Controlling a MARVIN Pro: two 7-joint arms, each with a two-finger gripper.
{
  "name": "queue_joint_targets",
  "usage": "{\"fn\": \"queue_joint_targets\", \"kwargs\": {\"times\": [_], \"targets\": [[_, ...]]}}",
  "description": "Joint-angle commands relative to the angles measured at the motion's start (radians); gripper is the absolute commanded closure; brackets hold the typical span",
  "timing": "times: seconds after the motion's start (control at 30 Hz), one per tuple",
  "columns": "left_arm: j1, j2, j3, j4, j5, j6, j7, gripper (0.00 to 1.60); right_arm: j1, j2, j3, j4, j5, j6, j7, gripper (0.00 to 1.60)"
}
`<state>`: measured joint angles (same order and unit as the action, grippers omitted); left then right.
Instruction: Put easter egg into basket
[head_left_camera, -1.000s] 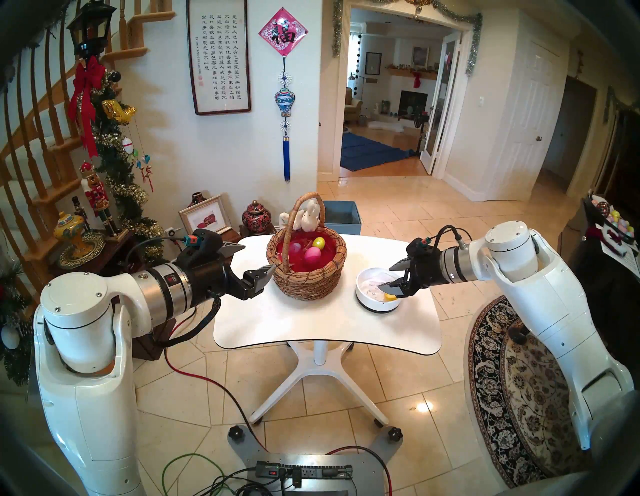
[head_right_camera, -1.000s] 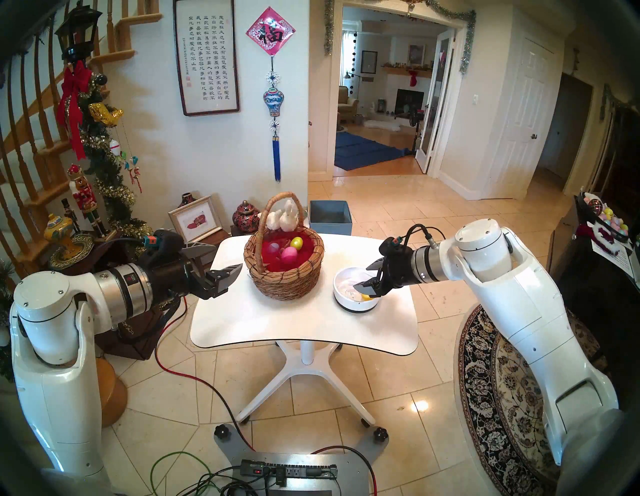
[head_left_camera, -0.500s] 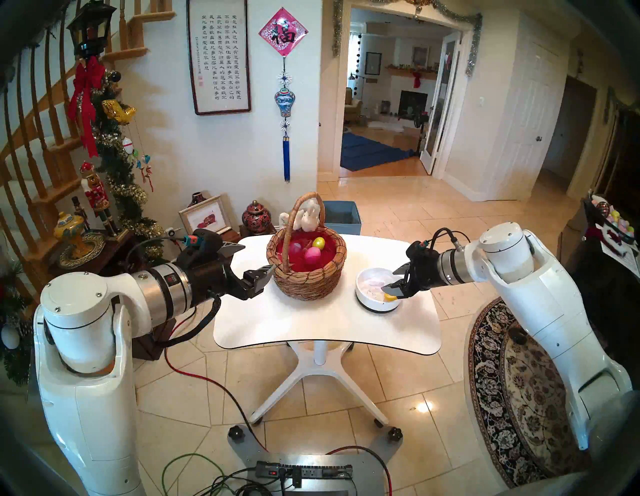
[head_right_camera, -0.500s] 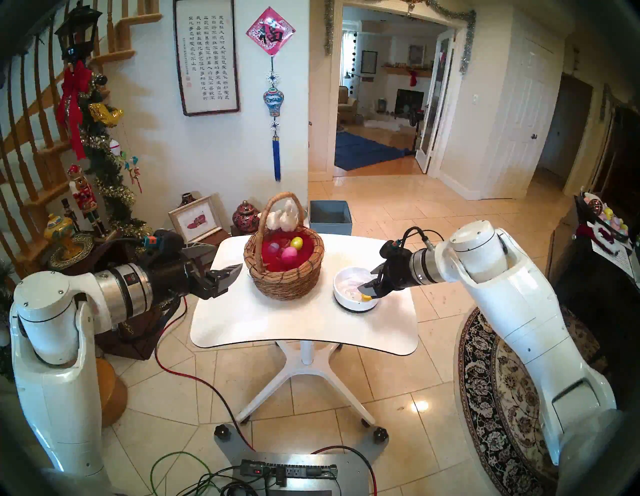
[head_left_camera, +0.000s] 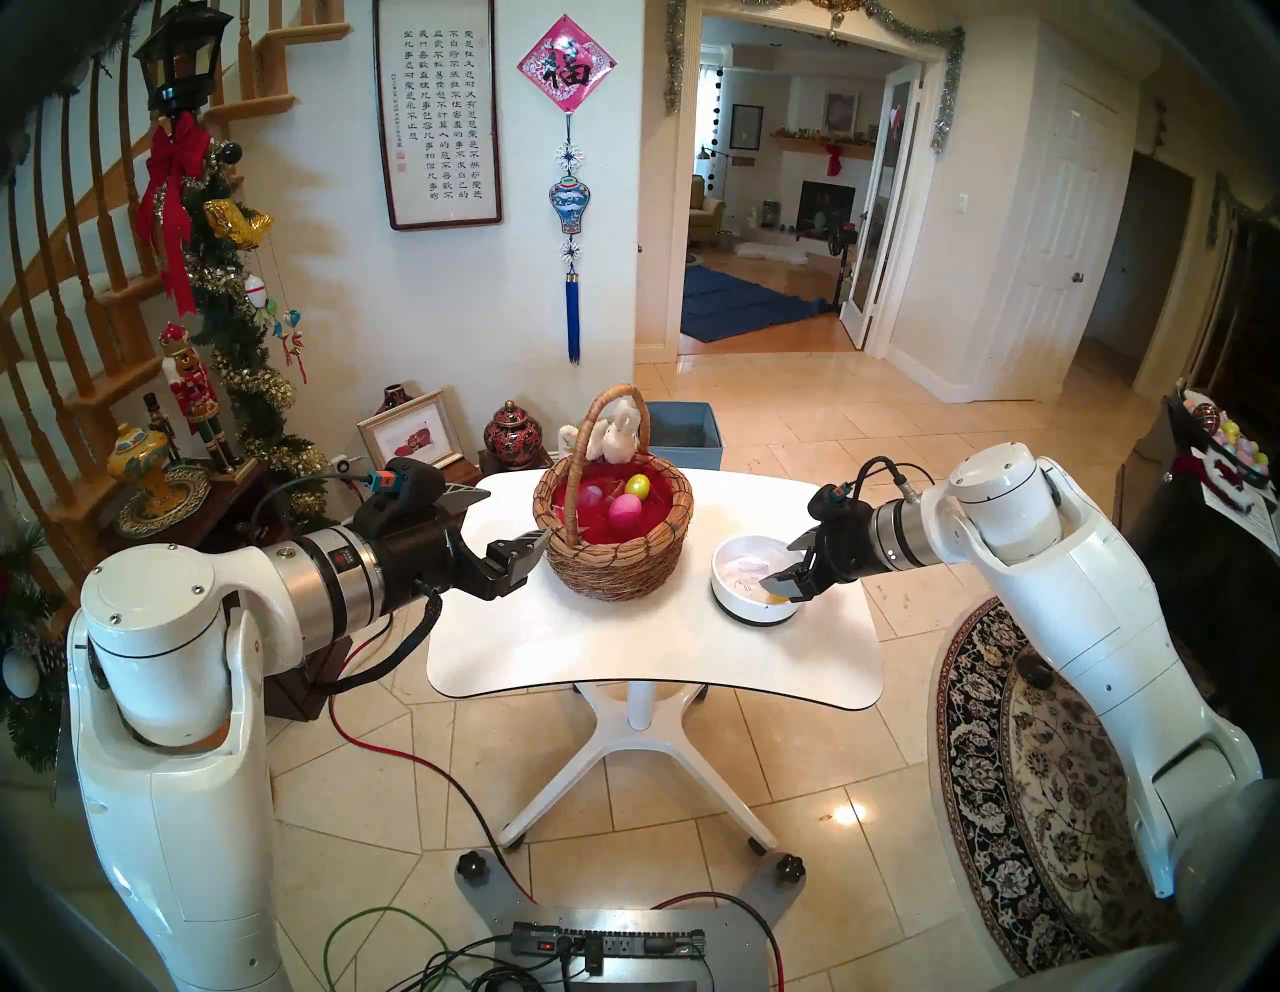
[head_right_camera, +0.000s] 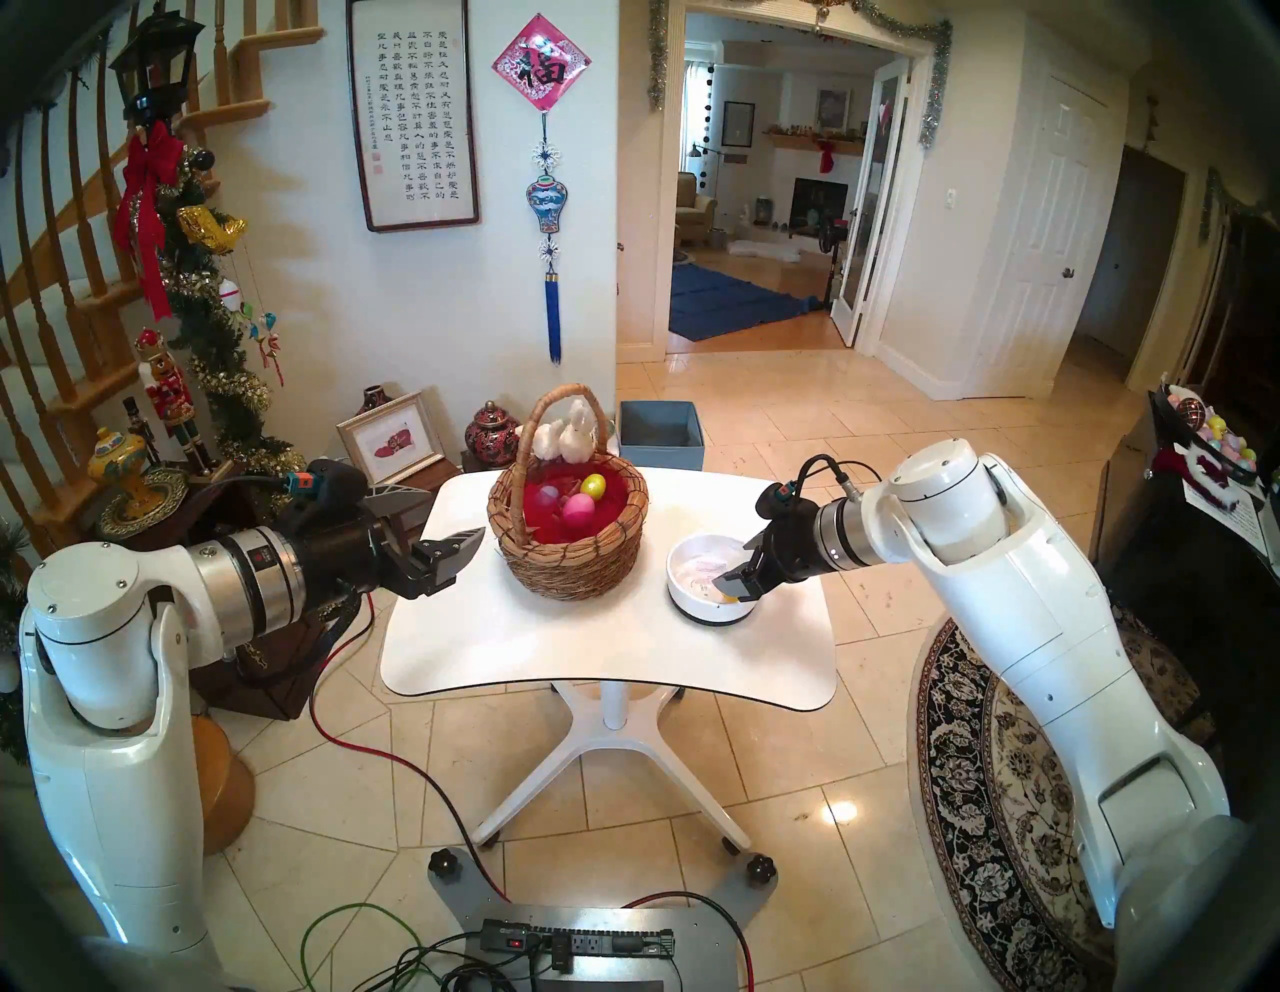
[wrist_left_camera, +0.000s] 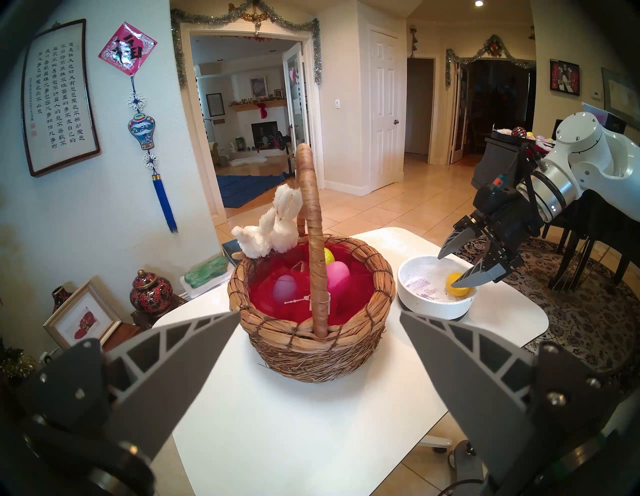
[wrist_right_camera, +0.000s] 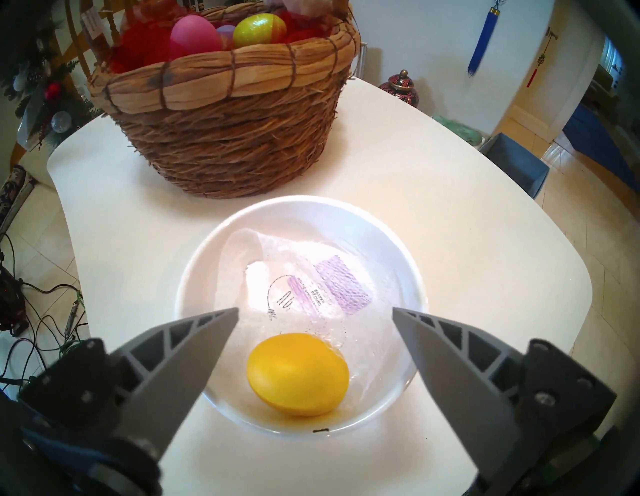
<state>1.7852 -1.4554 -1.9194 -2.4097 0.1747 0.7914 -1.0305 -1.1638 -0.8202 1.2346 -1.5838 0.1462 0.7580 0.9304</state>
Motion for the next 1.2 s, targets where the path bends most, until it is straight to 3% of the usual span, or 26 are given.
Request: {"fn": "queue_joint_targets", "kwargs": {"times": [0.0,1.17], "targets": [[-0.002,0.001,0.002,-0.005,0.000,0.000,0.000,0.00,0.015,0.009,0.011,-0.008,0.002,0.003,0.005,0.00],[-0.002,0.001,0.002,-0.005,0.000,0.000,0.000,0.00,-0.018,0.036,-0.015,-0.033,-0.014,0.022,-0.012,0.06]]}}
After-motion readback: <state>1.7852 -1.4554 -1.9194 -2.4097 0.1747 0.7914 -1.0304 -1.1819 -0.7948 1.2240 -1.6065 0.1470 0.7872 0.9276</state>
